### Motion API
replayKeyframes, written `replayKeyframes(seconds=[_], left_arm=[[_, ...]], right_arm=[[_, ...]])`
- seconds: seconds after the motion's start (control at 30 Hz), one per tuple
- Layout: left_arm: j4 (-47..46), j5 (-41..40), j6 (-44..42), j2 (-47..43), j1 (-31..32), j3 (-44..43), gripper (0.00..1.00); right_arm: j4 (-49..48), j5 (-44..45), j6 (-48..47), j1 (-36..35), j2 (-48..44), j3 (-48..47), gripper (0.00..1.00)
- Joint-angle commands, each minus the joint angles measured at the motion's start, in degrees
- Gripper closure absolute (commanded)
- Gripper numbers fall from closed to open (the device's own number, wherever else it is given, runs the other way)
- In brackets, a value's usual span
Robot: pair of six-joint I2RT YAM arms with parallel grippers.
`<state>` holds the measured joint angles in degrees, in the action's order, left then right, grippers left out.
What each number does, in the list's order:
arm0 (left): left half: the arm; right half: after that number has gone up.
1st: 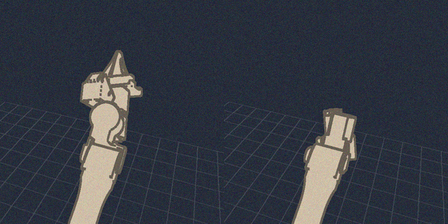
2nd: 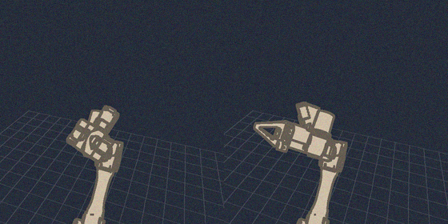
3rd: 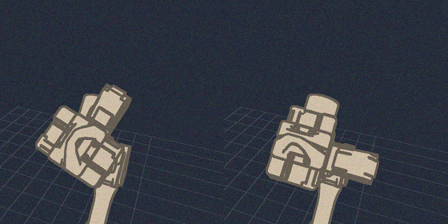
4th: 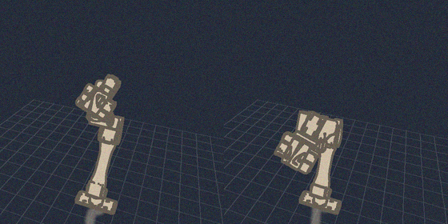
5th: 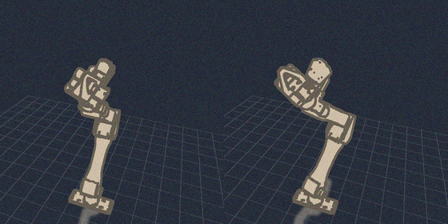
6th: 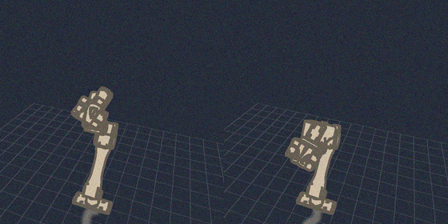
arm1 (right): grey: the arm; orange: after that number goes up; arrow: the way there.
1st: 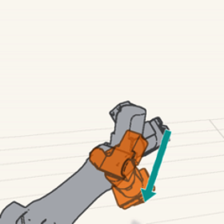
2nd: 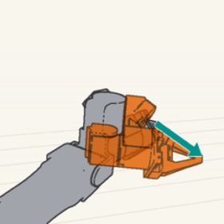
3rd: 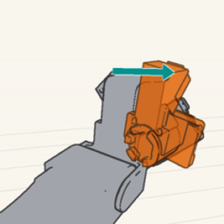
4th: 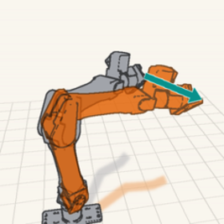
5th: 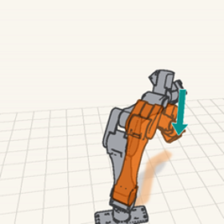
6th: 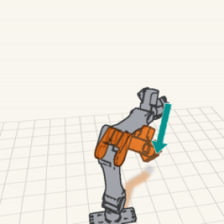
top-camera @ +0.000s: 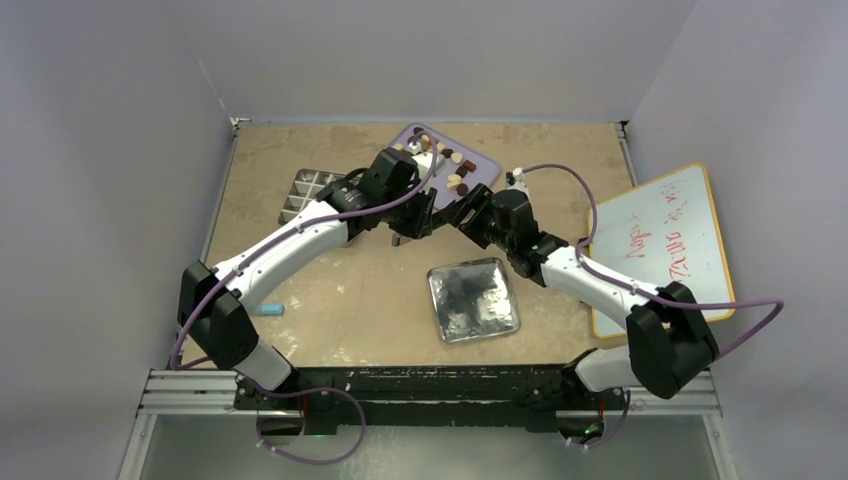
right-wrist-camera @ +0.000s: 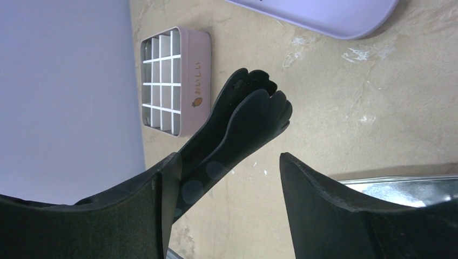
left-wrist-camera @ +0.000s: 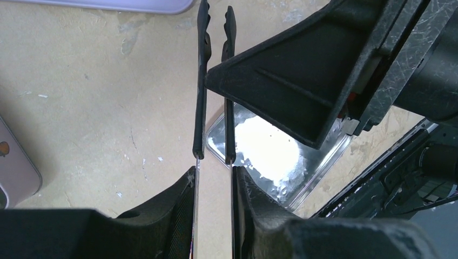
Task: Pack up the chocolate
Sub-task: Adjust the clamp, then pick up the fake chocolate from the plate.
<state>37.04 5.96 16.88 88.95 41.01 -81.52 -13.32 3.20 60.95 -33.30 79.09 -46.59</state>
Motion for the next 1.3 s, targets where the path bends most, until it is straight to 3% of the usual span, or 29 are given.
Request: replayKeyframes(seconds=[0.0, 0.3, 0.73, 1.27], left_arm=[[-2.5, -1.8, -0.3, 0.2, 0.2, -5.1, 0.75], [-0.6, -8.8, 0.2, 6.8, 0.2, -9.2, 0.69], [2.9, -12.8, 1.0, 25.8, -0.6, -28.9, 0.68], [2.2, -6.3, 2.7, 32.7, -3.4, -31.0, 0.68]], right_arm=[[4.1, 3.6, -3.6, 0.5, -3.1, 1.1, 0.28], [15.7, 10.8, -13.3, 0.5, -18.4, 3.7, 0.02], [28.2, 15.2, -17.1, 0.5, -40.4, 9.2, 0.01], [30.7, 17.0, -20.9, 0.5, -45.3, 7.6, 0.01]])
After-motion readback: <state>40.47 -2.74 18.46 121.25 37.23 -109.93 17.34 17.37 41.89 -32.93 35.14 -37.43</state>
